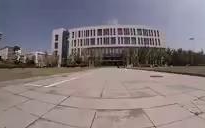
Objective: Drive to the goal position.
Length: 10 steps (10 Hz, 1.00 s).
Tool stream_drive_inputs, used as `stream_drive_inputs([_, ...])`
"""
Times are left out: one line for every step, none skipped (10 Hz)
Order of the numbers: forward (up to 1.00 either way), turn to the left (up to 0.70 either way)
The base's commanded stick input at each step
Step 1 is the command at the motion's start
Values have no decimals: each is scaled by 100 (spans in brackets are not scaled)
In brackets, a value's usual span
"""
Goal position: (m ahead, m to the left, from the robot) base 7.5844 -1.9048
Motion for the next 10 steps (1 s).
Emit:
stream_drive_inputs([70, 0])
stream_drive_inputs([70, 0])
stream_drive_inputs([70, 0])
stream_drive_inputs([70, 0])
stream_drive_inputs([70, 0])
stream_drive_inputs([70, 0])
stream_drive_inputs([70, 0])
stream_drive_inputs([70, 0])
stream_drive_inputs([70, 0])
stream_drive_inputs([70, 0])
